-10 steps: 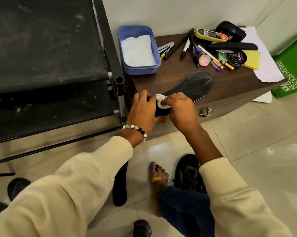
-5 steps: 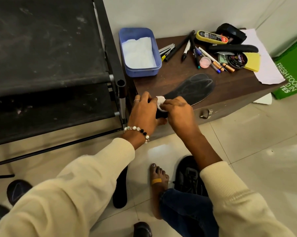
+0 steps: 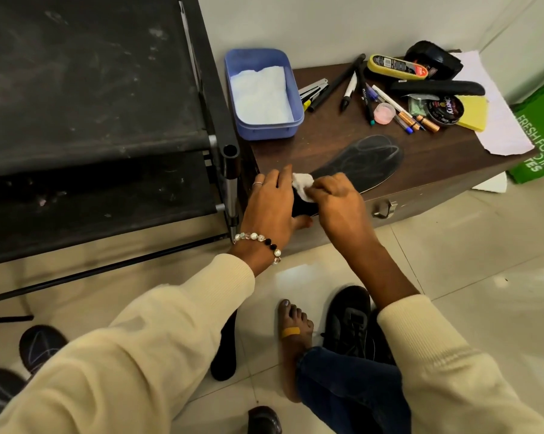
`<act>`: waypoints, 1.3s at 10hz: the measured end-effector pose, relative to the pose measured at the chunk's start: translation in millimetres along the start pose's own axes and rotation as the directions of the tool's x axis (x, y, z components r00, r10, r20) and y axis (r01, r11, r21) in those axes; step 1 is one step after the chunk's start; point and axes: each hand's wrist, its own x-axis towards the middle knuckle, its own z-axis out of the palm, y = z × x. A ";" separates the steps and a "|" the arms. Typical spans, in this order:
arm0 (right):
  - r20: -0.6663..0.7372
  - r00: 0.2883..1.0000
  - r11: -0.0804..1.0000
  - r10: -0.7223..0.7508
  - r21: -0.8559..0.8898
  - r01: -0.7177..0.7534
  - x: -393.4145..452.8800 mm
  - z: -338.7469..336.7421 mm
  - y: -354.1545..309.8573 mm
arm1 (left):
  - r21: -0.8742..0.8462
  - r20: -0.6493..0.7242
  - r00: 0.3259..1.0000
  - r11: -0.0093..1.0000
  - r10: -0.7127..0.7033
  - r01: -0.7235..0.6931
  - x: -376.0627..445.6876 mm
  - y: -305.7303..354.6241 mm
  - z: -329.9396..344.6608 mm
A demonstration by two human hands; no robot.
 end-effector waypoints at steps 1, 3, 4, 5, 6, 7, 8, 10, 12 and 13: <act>-0.069 0.981 0.980 0.184 0.087 -0.178 11.1 -10.3 5.8 | 0.002 0.027 0.999 0.999 -0.032 0.032 1.3 0.3 -1.3; 0.052 0.980 0.980 0.194 0.040 -0.196 23.0 -8.0 13.0 | 0.018 0.010 0.999 0.999 -0.041 0.041 1.2 3.3 0.2; 0.045 0.982 0.952 0.181 0.244 -0.187 4.5 -5.6 2.8 | 0.034 0.004 0.999 0.999 -0.037 0.037 1.7 3.2 0.4; 0.024 0.982 0.958 0.186 0.218 -0.187 -2.6 -9.1 2.8 | 0.034 0.019 0.999 0.999 -0.030 0.029 2.6 2.9 -0.3; -0.008 0.967 0.962 0.254 0.101 -0.252 13.4 -7.4 16.1 | 0.030 0.020 1.000 0.999 -0.021 0.020 3.9 1.1 -0.9; 0.031 0.945 0.935 0.327 0.138 -0.328 29.9 -8.5 6.6 | 0.022 0.004 1.000 1.000 -0.014 0.014 4.3 1.1 0.4; 0.075 0.975 0.963 0.208 0.161 -0.218 21.0 -4.6 0.4 | 0.011 -0.010 1.000 1.000 -0.023 0.023 3.7 2.4 2.9; 0.001 0.988 0.987 0.152 0.053 -0.152 9.2 -4.4 3.0 | 0.000 0.003 1.000 1.000 -0.028 0.028 3.9 3.0 1.5; 0.029 0.929 0.910 0.369 0.192 -0.367 30.6 -4.2 4.8 | 0.010 0.027 0.999 1.000 -0.026 0.026 4.4 2.2 0.5; 0.083 0.942 0.911 0.325 0.238 -0.336 21.6 -7.5 4.4 | 0.009 0.015 0.999 0.999 -0.033 0.033 2.8 3.8 1.5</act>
